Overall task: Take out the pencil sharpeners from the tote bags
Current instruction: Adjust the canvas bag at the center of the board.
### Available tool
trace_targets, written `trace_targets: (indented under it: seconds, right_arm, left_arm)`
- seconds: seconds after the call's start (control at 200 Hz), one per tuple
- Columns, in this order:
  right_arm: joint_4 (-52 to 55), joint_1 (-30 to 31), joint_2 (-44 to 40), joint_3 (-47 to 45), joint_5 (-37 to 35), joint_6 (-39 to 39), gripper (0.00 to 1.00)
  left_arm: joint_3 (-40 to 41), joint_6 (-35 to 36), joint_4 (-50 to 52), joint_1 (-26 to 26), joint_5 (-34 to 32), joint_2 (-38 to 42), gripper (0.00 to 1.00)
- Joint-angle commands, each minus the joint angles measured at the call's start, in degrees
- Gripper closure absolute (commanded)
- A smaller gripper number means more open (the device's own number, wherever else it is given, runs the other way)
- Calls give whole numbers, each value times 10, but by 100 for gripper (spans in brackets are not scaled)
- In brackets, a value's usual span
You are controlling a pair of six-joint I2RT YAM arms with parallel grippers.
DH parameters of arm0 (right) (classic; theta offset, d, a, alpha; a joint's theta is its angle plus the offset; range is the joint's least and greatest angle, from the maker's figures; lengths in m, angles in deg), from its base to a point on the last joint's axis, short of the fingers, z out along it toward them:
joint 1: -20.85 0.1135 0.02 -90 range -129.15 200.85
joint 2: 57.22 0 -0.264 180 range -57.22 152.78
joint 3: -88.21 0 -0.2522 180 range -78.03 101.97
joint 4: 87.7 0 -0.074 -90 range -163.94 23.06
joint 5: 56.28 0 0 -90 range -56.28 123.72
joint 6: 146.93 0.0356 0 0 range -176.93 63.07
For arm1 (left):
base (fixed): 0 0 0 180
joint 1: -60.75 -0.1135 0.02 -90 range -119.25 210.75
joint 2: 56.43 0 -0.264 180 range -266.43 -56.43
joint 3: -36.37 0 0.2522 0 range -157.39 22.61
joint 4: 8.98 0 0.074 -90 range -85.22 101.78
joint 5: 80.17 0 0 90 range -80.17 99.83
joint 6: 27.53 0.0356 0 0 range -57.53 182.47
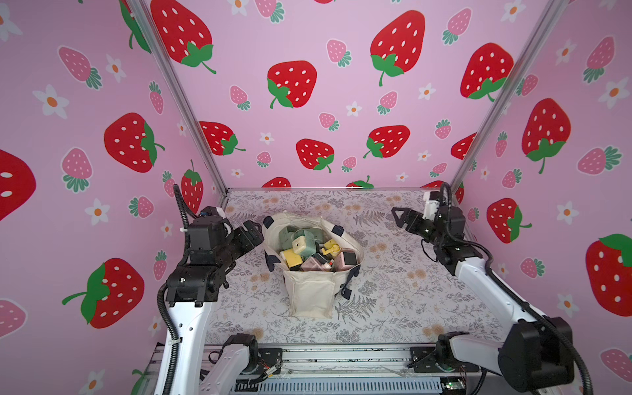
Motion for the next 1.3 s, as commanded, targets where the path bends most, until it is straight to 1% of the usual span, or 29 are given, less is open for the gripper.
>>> trace_targets:
  seconds: [0.0,0.11,0.205,0.315,0.405,0.5,0.575,0.645,0.745,0.81,0.84,0.88,0.9,0.95,0.96,0.97,1.09,1.186,1.296]
  right_arm:
    - [59,66,5,10,57,-26,7]
    - [45,119,10,2,47,-40,7]
    - [60,156,11,12,42,-67,7]
    - [78,194,2,12,7,-107,8]
    - [108,217,-1,18,-32,-135,8]
    - [121,226,-4,22,-42,-150,10]
    - [122,230,-15,17,-55,-161,12]
    - [124,232,-20,15,-66,-170,14]
    - [122,234,-24,17,-53,-176,14]
    - [96,237,-37,7,-32,-177,14]
    - [83,241,-45,-1,-28,-177,14]
    - [75,245,-52,-6,-27,-178,15]
    - [75,248,-54,-7,-25,-180,16]
    - [91,251,-52,-1,-32,-179,15]
    - [96,252,-50,2,-35,-179,15]
    - [102,253,-48,5,-36,-179,15]
    - [131,261,-31,27,-29,-202,15]
    - [135,275,-29,26,-55,-210,15]
    - [178,283,-5,52,-84,-219,15]
  left_arm:
    - [23,45,49,-3,57,-14,6]
    - [55,62,30,-1,82,-39,8]
    - [64,71,25,3,72,-64,9]
    - [77,74,21,7,63,-88,13]
    - [85,75,16,7,55,-95,14]
    - [84,79,20,7,44,-110,20]
    - [86,83,21,7,48,-118,30]
    - [91,85,18,6,49,-118,35]
    - [103,87,14,7,48,-111,38]
    - [108,90,8,7,59,-109,43]
    - [111,91,5,8,67,-108,50]
    - [111,97,2,9,80,-110,70]
    - [111,99,2,10,86,-111,78]
    - [110,103,2,11,98,-113,93]
    - [109,104,2,11,99,-113,98]
    - [109,104,2,10,101,-114,100]
    - [107,107,2,11,105,-114,100]
    - [109,107,0,11,104,-110,100]
    - [109,107,-2,11,103,-106,100]
